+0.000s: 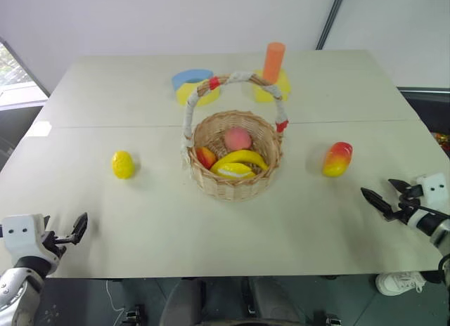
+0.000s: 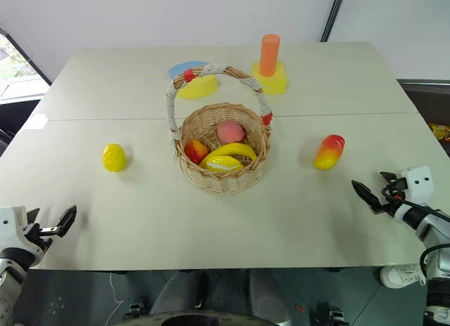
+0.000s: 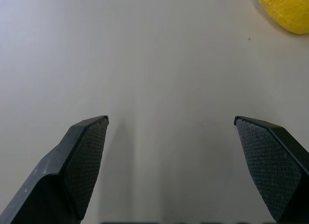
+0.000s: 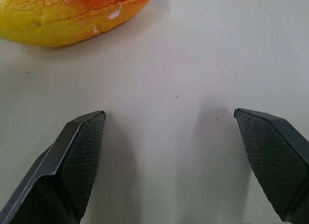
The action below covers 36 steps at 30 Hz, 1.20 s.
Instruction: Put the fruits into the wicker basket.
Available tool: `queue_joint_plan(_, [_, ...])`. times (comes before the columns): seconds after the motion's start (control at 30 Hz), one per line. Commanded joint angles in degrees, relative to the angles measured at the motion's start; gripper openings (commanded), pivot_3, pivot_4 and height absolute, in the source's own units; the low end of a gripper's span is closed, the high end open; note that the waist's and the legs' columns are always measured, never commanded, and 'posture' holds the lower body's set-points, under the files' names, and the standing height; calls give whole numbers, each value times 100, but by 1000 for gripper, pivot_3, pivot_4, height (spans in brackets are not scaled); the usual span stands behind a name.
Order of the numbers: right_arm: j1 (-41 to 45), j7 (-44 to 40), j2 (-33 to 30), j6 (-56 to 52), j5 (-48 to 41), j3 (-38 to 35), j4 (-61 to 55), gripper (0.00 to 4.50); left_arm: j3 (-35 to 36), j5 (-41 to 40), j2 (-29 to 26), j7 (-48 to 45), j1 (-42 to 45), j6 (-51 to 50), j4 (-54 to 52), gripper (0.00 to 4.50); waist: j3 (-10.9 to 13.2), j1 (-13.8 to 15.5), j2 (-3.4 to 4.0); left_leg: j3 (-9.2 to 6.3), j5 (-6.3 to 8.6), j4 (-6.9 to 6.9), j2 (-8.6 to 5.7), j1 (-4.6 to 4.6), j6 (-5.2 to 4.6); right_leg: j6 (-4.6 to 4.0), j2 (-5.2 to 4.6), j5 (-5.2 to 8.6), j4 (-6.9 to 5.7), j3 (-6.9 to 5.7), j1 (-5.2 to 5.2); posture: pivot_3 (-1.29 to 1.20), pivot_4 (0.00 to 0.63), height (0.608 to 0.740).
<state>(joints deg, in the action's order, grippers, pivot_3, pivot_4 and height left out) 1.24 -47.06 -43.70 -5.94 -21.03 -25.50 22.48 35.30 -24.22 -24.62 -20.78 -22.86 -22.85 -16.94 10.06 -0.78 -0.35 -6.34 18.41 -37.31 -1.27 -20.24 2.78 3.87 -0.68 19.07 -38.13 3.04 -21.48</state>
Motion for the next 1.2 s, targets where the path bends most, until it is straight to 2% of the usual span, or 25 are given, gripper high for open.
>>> queue_joint_plan(0.03, [7,19,-7,-9,-28,-26,-259,4466,114,12,-30,12,18,179,-153,4481,0,-1,0,0,0,0,0,0,0,0,0,0,0,0,0,0,150,740])
queue_joint_plan(0.5, [41,216,87,-393,-241,-89,-920,4466,41,-198,33,12,284,119,-351,4481,0,5,0,-1,0,-1,0,-1,0,0,0,0,0,0,-1,0,150,740])
queue_joint_plan(0.7, [68,154,-4,-994,-759,-232,-2005,4466,-95,-136,-238,59,740,-49,-343,4481,0,10,1,-1,0,-2,0,-3,0,1,0,-1,-1,-1,-3,0,150,740])
queue_joint_plan(0.9, [-578,61,280,-995,-1048,-370,-3004,4466,-90,-149,-353,-294,465,-53,-167,4481,-3,9,-3,-5,1,2,0,-9,-1,1,1,0,3,-4,-6,0,150,740])
queue_joint_plan(1.0, [-1051,-205,195,-1103,-1169,-403,-3469,4466,-50,-128,-351,-294,382,-28,-145,4481,-2,28,-3,0,2,1,-2,-19,-2,1,-5,0,8,-2,-13,0,150,740])
queue_joint_plan(1.2, [-302,-342,-281,-1595,-1314,-304,-3102,4466,-394,-11,-561,32,1318,-314,-66,4481,7,15,6,0,-37,-6,0,-5,4,10,-5,-31,4,-6,2,0,150,740])
